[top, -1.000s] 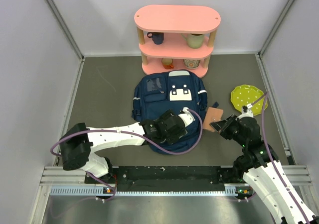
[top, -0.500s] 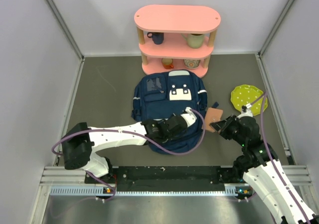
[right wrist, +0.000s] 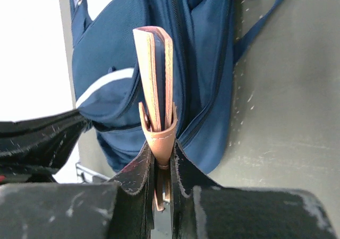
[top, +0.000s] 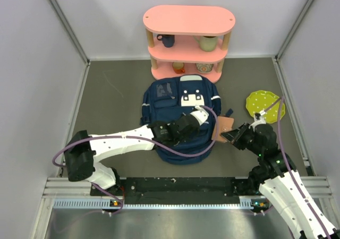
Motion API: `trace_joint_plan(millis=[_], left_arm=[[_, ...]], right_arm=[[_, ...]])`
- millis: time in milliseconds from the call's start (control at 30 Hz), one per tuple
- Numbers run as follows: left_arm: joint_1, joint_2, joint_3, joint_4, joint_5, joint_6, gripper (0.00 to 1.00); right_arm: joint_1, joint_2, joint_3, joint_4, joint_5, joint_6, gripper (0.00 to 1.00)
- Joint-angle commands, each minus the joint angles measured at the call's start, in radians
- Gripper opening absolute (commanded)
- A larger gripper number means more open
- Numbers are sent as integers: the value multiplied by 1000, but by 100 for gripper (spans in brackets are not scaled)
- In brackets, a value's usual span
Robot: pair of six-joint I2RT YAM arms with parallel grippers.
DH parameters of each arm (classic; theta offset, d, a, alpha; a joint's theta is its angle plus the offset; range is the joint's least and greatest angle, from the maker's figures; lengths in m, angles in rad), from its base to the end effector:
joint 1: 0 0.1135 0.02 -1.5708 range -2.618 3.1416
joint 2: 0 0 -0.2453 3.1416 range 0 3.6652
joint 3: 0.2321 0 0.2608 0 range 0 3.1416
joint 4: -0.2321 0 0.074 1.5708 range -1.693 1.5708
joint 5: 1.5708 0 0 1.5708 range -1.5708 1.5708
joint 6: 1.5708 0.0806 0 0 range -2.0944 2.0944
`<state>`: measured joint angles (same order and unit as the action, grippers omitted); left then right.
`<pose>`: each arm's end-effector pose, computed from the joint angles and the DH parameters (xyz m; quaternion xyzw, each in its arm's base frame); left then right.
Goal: Pack the student bag
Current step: Place the stationery in the student bag.
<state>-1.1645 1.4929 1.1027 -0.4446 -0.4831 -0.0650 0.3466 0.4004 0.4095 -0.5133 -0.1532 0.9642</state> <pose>0.1751 -0.3123 0.2092 0.4000 0.8174 -0.0191 0.4141 0.1669 0.0734 0.1972 0.2239 0.8298 0.3612 0.3617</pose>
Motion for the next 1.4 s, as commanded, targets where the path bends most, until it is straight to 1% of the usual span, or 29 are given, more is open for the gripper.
trace_joint_plan(millis=[0, 133, 167, 233, 267, 333, 367, 467, 567, 600, 633, 700, 833, 933, 1000, 1033, 1100, 1133, 1167, 1200, 1233, 1300, 1333, 1367], left_arm=[[29, -59, 124, 64, -65, -105, 0], [34, -74, 152, 106, -66, -139, 0], [34, -74, 158, 104, -87, -154, 0], [37, -68, 189, 86, -115, -176, 0], [37, -65, 203, 74, -147, -203, 0], [40, -50, 250, 24, -161, -234, 0], [40, -46, 266, 9, -169, -278, 0], [42, -26, 328, -22, -147, -335, 0], [40, 0, 364, -25, -120, -351, 0], [39, 10, 371, -29, -117, -352, 0], [37, 13, 376, -32, -108, -354, 0], [35, 20, 382, -32, -100, -354, 0], [29, 20, 387, -16, -57, -342, 0], [28, 15, 391, -2, -48, -349, 0], [26, 21, 407, -2, -45, -355, 0], [26, 26, 413, -2, -43, -360, 0], [25, 36, 436, -8, -34, -360, 0], [26, 40, 440, -8, -29, -360, 0], [26, 41, 445, -9, -26, -360, 0], [26, 43, 445, -9, -20, -361, 0], [25, 43, 445, -11, -18, -358, 0], [26, 38, 445, -17, 1, -348, 0], [26, 36, 445, -22, 6, -342, 0], [26, 24, 435, -20, 12, -338, 0]], right_arm=[[0, -6, 22, 74, -118, 51, 0], [0, -21, 28, 88, -178, 77, 0], [2, -26, 29, 87, -199, 88, 0], [2, -34, 32, 87, -232, 99, 0], [2, -34, 32, 87, -273, 108, 0], [2, -29, 17, 88, -319, 123, 0], [2, -22, 12, 88, -359, 143, 0], [2, 4, -17, 153, -431, 180, 0], [3, 34, -14, 219, -457, 201, 0], [2, 60, -20, 287, -466, 215, 0], [2, 72, -23, 318, -473, 231, 0], [2, 124, -17, 344, -462, 257, 0], [3, 219, -37, 459, -419, 323, 0], [23, 264, -47, 475, -349, 373, 0], [61, 261, -55, 498, -243, 421, 0], [107, 259, -51, 498, -156, 439, 0], [155, 255, -58, 534, -56, 464, 0], [220, 249, -72, 570, 63, 511, 0], [251, 252, -86, 634, 126, 539, 0], [294, 262, -103, 659, 195, 559, 0], [366, 276, -103, 679, 327, 579, 0], [425, 353, -80, 709, 423, 590, 0], [449, 382, -68, 704, 514, 611, 0], [501, 449, -57, 702, 562, 626, 0]])
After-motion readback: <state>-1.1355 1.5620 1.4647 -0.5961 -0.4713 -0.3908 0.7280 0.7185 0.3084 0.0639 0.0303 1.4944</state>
